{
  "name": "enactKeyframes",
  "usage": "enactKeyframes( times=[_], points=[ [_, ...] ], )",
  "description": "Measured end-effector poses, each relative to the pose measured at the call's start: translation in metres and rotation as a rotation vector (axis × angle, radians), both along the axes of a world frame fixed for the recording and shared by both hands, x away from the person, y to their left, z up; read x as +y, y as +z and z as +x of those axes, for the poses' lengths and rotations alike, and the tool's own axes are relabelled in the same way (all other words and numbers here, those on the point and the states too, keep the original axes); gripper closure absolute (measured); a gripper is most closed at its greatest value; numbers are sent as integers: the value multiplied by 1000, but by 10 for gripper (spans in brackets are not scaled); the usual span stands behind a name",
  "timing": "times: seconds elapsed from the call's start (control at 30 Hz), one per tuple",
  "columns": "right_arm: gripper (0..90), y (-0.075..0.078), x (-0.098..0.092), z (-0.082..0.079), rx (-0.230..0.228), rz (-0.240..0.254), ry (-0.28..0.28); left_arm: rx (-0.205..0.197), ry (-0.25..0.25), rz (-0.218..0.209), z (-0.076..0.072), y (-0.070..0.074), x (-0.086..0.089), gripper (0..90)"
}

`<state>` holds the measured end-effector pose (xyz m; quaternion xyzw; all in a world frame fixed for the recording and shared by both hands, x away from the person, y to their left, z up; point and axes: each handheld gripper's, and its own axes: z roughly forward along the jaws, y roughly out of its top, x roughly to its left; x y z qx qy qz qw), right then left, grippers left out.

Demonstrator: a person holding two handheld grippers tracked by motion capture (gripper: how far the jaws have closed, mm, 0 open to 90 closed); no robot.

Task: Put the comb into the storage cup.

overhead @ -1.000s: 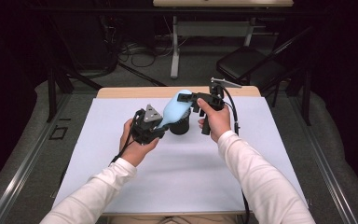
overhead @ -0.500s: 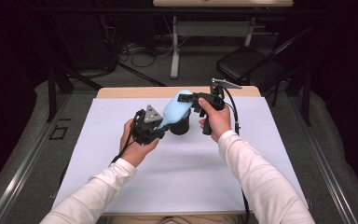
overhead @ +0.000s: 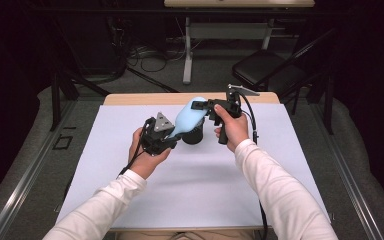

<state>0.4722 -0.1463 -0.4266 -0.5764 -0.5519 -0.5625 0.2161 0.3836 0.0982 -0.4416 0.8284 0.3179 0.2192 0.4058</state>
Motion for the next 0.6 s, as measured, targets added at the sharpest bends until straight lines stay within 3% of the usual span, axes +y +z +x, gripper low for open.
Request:
enactKeyframes(
  times=[0.6],
  points=[
    [528,1,-2,1,1,3,-6,-5,6,-39,0,2,4,588]
  ],
)
